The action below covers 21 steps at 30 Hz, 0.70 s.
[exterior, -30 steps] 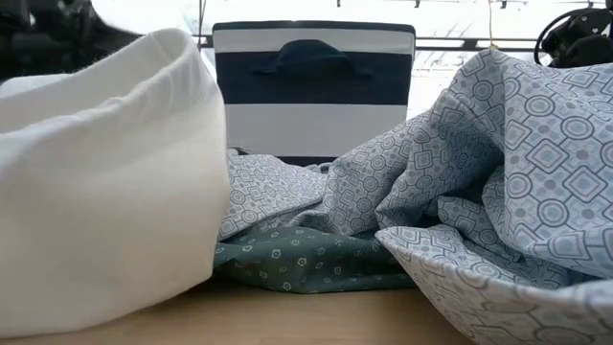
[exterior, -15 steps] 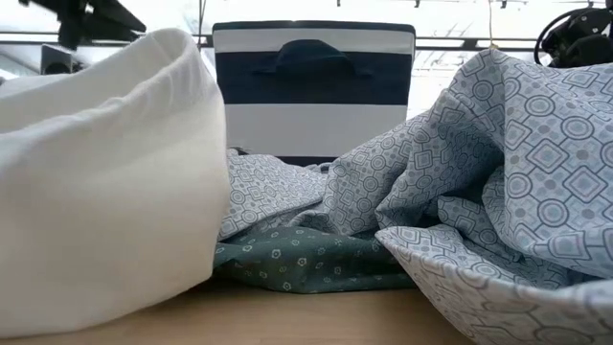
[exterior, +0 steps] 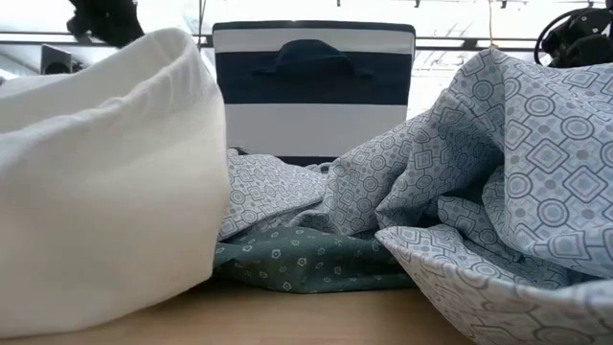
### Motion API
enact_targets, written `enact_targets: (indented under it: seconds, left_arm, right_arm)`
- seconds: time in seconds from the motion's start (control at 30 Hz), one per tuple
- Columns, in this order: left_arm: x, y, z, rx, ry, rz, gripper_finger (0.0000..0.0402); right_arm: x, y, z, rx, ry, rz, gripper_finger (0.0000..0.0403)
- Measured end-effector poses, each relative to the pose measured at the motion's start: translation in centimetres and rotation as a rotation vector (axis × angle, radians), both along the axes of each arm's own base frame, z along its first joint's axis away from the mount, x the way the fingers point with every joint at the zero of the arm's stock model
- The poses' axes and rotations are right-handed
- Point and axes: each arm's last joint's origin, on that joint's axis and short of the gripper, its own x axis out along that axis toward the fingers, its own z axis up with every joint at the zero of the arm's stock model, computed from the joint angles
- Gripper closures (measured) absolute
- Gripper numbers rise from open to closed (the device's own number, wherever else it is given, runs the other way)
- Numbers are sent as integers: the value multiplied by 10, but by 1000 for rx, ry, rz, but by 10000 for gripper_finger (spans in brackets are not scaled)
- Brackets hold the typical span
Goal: Sort clothes
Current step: Put the left black boxer into the blue bin
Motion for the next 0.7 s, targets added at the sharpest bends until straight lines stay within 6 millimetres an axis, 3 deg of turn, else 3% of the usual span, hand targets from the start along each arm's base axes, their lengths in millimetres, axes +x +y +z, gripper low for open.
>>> enact_targets:
  seconds: [0.5,0.7]
  left_arm:
    - [32,72,-86,-331,130,29,238]
    - [37,87,-113,-450,189,-8,238]
  right_arm:
    - [0,0,0,0,0,0,192]
    - [0,0,0,0,0,0,192]
